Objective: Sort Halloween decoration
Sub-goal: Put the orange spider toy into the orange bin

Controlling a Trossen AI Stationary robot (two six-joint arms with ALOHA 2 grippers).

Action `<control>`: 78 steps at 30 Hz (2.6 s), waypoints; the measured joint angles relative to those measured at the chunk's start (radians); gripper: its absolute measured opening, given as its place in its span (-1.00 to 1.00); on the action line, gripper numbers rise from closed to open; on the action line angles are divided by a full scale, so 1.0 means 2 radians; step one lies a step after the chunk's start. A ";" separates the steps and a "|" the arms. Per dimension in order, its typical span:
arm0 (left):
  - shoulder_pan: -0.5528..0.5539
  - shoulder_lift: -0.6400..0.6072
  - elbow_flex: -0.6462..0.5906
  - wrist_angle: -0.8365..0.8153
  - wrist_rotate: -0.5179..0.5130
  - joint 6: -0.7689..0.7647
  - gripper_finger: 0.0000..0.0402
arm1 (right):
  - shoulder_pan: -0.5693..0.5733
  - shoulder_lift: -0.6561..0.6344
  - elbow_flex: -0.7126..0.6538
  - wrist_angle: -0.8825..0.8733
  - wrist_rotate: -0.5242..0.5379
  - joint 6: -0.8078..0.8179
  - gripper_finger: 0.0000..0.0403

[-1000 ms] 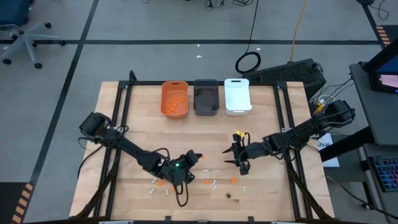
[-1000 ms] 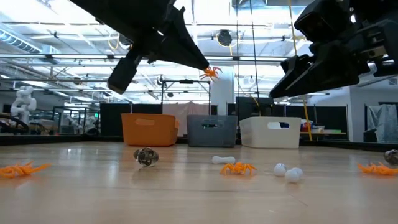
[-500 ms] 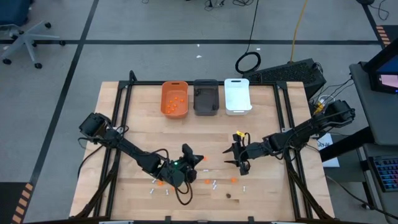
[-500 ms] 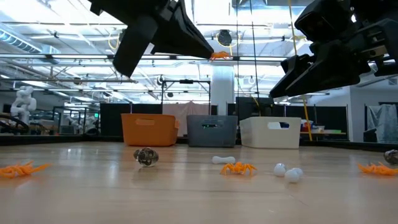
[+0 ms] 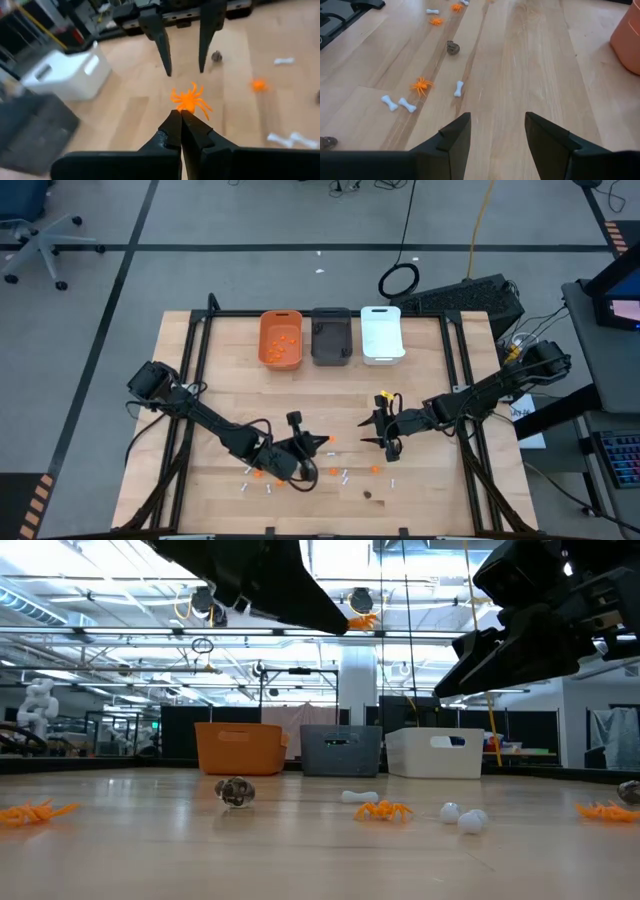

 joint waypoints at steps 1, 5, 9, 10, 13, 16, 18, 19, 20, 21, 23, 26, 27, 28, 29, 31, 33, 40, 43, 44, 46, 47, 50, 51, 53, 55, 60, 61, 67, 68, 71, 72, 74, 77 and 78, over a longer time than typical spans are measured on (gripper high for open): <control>0.000 0.000 0.000 0.000 0.006 -0.022 -1.00 | 0.000 0.000 0.000 0.000 0.000 0.002 -0.15; 0.000 0.000 0.000 0.000 0.039 -0.100 -1.00 | 0.000 0.000 0.000 0.002 0.000 0.004 -0.15; -0.002 0.000 0.000 0.002 0.056 -0.159 -1.00 | 0.000 0.000 0.000 0.007 0.000 0.006 -0.15; -0.003 0.000 0.000 0.004 0.058 -0.164 -1.00 | 0.000 0.000 0.000 0.007 0.000 0.008 -0.15; -0.010 0.000 0.000 0.009 0.058 -0.157 -1.00 | 0.000 0.000 0.000 0.006 0.000 0.012 -0.15; -0.014 0.000 0.000 0.010 0.057 -0.117 -1.00 | 0.000 0.000 0.000 0.005 0.000 0.008 -0.15; -0.009 -0.012 0.000 -0.005 0.057 -0.099 -1.00 | 0.000 0.000 0.000 0.002 0.000 0.011 -0.15; -0.003 -0.022 0.000 -0.014 0.059 -0.099 -1.00 | 0.000 0.000 0.000 0.001 -0.001 0.016 -0.15; 0.004 -0.034 0.000 -0.019 0.060 -0.101 -1.00 | 0.000 0.000 0.000 -0.001 0.000 0.022 -0.15; 0.010 -0.047 0.001 -0.031 0.061 -0.100 -1.00 | 0.001 0.000 0.000 -0.003 0.000 0.030 -0.15; 0.023 -0.074 0.001 -0.067 0.060 -0.091 -1.00 | 0.003 0.002 0.000 -0.005 0.000 0.047 -0.15; 0.048 -0.117 0.001 -0.126 0.063 -0.074 -1.00 | 0.010 0.015 0.000 -0.007 0.000 0.061 -0.15; 0.060 -0.132 0.001 -0.149 0.063 -0.074 -1.00 | 0.013 0.023 0.000 -0.005 0.000 0.063 -0.15; 0.073 -0.146 0.001 -0.169 0.063 -0.074 -1.00 | 0.016 0.032 0.000 -0.002 0.000 0.064 -0.15; 0.087 -0.157 0.001 -0.192 0.062 -0.075 -1.00 | 0.019 0.043 0.000 -0.001 0.000 0.066 -0.15; 0.116 -0.175 0.001 -0.247 0.062 -0.079 -1.00 | 0.024 0.066 0.000 0.009 0.000 0.070 -0.15; 0.148 -0.188 0.001 -0.299 0.063 -0.088 -1.00 | 0.027 0.088 0.000 0.025 0.000 0.074 -0.15; 0.260 -0.187 -0.001 -0.413 0.106 -0.101 -1.00 | 0.029 0.125 0.000 0.085 -0.002 0.081 -0.15; 0.300 -0.184 -0.010 -0.415 0.114 -0.094 -1.00 | 0.029 0.124 0.000 0.095 -0.002 0.081 -0.15; 0.313 -0.185 -0.013 -0.413 0.114 -0.088 -1.00 | 0.030 0.122 0.000 0.094 -0.002 0.081 -0.15; 0.337 -0.185 -0.021 -0.411 0.114 -0.087 -1.00 | 0.032 0.121 0.000 0.095 -0.002 0.083 -0.15; 0.349 -0.185 -0.024 -0.414 0.121 -0.087 -1.00 | 0.034 0.121 0.000 0.095 -0.002 0.083 -0.15; 0.377 -0.185 -0.033 -0.406 0.165 -0.087 -1.00 | 0.039 0.121 0.000 0.094 -0.002 0.083 -0.15; 0.384 -0.185 -0.037 -0.400 0.176 -0.087 -1.00 | 0.039 0.121 0.000 0.094 -0.002 0.083 -0.15; 0.392 -0.185 -0.046 -0.389 0.184 -0.087 -1.00 | 0.041 0.121 0.000 0.094 -0.002 0.083 -0.15; 0.397 -0.185 -0.054 -0.376 0.186 -0.084 -0.99 | 0.042 0.121 0.000 0.094 -0.002 0.083 -0.15; 0.398 -0.185 -0.061 -0.369 0.176 -0.103 -0.72 | 0.042 0.121 0.000 0.092 0.004 0.094 -0.15; 0.398 -0.185 -0.061 -0.367 0.162 -0.111 -0.63 | 0.042 0.121 0.000 0.091 0.010 0.094 -0.15; 0.389 -0.185 -0.057 -0.368 0.138 -0.124 -0.18 | 0.042 0.121 0.000 0.088 0.012 0.094 -0.15; 0.388 -0.186 -0.054 -0.369 0.141 -0.125 -0.14 | 0.042 0.121 0.000 0.088 0.012 0.094 -0.15; 0.391 -0.187 -0.040 -0.372 0.143 -0.126 -0.04 | 0.042 0.121 0.000 0.088 0.012 0.094 -0.15; 0.393 -0.187 -0.037 -0.374 0.143 -0.126 -0.02 | 0.042 0.121 0.000 0.088 0.013 0.095 -0.15; 0.399 -0.187 -0.034 -0.375 0.152 -0.123 0.01 | 0.042 0.121 0.000 0.088 0.013 0.099 -0.15; 0.405 -0.187 -0.034 -0.378 0.161 -0.097 0.02 | 0.042 0.121 0.000 0.088 0.013 0.107 -0.15; 0.405 -0.187 -0.034 -0.384 0.163 -0.086 0.02 | 0.042 0.121 0.000 0.088 0.013 0.107 -0.15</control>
